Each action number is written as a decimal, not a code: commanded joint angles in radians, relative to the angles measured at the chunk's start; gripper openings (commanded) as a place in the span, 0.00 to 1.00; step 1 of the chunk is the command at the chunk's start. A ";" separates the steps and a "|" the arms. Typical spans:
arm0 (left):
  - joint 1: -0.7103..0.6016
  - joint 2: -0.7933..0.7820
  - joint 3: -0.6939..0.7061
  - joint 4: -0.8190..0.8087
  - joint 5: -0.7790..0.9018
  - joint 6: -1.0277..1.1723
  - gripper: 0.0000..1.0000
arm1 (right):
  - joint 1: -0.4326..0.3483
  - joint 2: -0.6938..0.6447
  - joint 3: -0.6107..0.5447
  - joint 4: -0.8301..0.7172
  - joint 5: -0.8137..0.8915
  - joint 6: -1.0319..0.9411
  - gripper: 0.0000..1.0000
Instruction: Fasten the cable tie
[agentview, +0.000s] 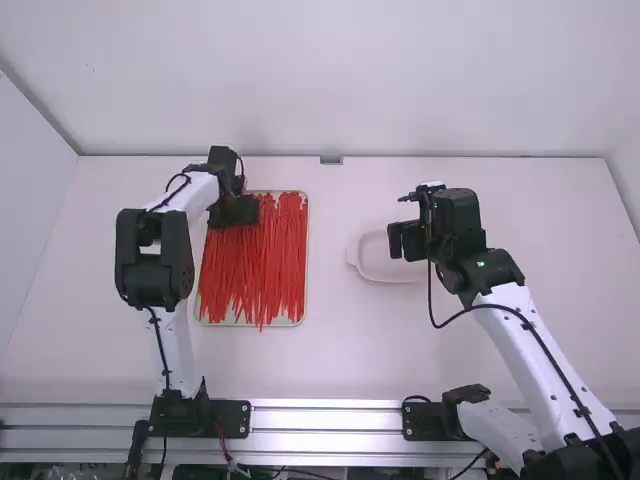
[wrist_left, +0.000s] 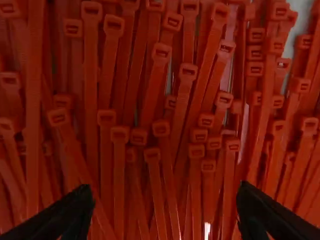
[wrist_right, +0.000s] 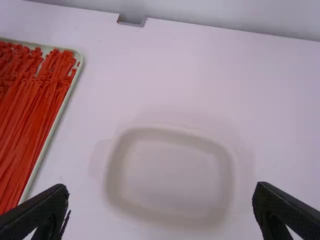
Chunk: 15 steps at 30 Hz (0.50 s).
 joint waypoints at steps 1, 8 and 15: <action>-0.001 0.013 -0.024 0.021 -0.006 -0.009 0.70 | 0.002 0.004 0.039 -0.001 0.000 0.003 0.98; -0.001 0.013 -0.043 0.066 -0.006 -0.008 0.57 | 0.002 0.004 0.039 -0.003 0.000 0.003 0.98; -0.002 0.013 -0.053 0.095 -0.033 -0.010 0.52 | 0.002 0.005 0.039 -0.003 0.000 0.003 0.98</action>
